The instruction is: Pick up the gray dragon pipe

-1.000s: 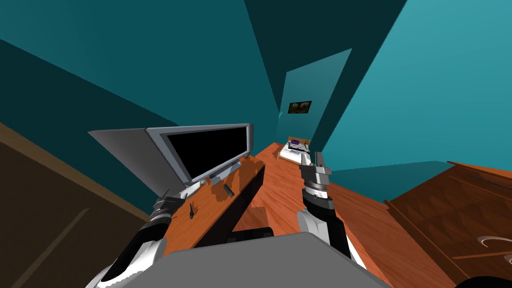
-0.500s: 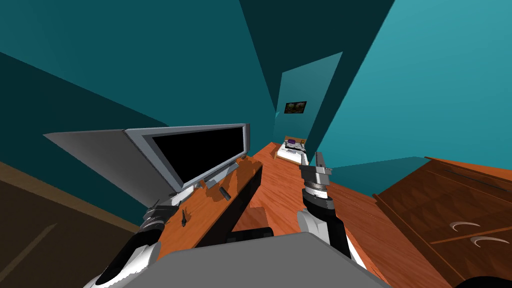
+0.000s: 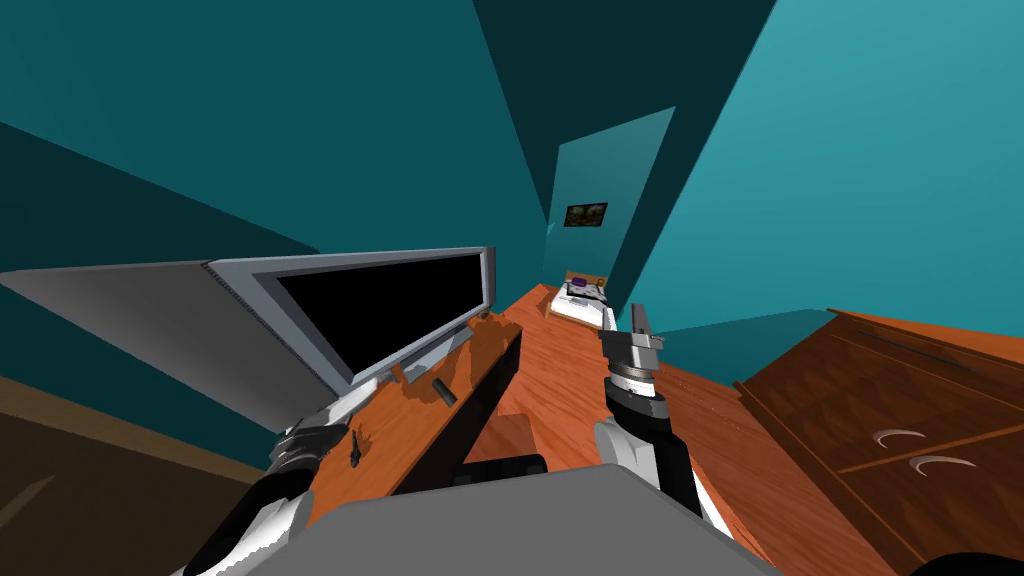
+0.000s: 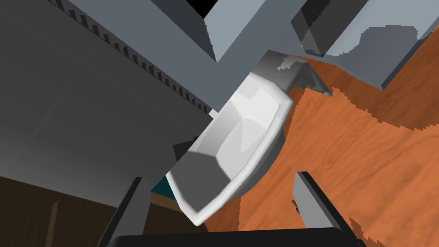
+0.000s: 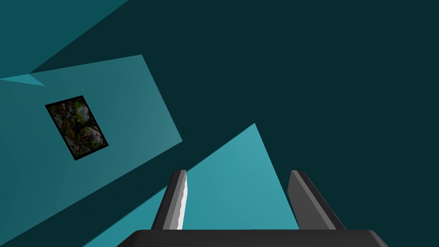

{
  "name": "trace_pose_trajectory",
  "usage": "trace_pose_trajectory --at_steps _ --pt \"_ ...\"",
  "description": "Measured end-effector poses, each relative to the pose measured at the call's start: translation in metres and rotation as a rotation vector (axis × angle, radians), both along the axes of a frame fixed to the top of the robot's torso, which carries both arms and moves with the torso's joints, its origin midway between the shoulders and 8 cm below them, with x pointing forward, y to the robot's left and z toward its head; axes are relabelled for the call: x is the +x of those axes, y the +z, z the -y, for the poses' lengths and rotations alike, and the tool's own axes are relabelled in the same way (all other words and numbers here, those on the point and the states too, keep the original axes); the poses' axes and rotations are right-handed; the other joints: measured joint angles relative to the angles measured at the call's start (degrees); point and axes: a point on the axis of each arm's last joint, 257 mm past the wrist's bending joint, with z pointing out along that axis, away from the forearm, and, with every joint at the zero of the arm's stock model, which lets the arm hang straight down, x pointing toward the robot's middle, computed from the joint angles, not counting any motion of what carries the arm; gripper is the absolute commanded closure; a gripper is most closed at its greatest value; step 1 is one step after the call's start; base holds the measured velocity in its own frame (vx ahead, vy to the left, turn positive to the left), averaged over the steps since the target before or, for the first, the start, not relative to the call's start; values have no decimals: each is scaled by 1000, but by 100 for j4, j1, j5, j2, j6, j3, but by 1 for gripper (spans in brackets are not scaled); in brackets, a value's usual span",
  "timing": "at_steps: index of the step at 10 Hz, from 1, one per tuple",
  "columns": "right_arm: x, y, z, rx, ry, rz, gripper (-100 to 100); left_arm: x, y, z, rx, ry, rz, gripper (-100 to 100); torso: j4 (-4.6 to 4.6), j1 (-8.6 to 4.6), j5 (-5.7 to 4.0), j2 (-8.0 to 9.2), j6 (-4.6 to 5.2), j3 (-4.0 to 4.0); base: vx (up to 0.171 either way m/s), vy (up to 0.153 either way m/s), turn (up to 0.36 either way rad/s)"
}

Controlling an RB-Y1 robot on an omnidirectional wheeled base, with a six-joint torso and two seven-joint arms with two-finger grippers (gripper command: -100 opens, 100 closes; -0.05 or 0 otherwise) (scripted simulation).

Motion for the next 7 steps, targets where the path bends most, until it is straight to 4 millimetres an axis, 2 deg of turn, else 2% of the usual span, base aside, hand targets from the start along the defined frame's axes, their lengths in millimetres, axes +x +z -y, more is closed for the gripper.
trace_pose_trajectory --at_steps 2,7 --pt "0 0 0 0 0 0 0 -11 -16 -12 -58 53 -10 -100 -1 -1 0 -3 0 -2 27 -14 -53" --pt "0 0 0 0 0 0 0 -32 -50 -28 -183 167 -27 -100 0 0 0 2 -1 1 20 -11 -35"
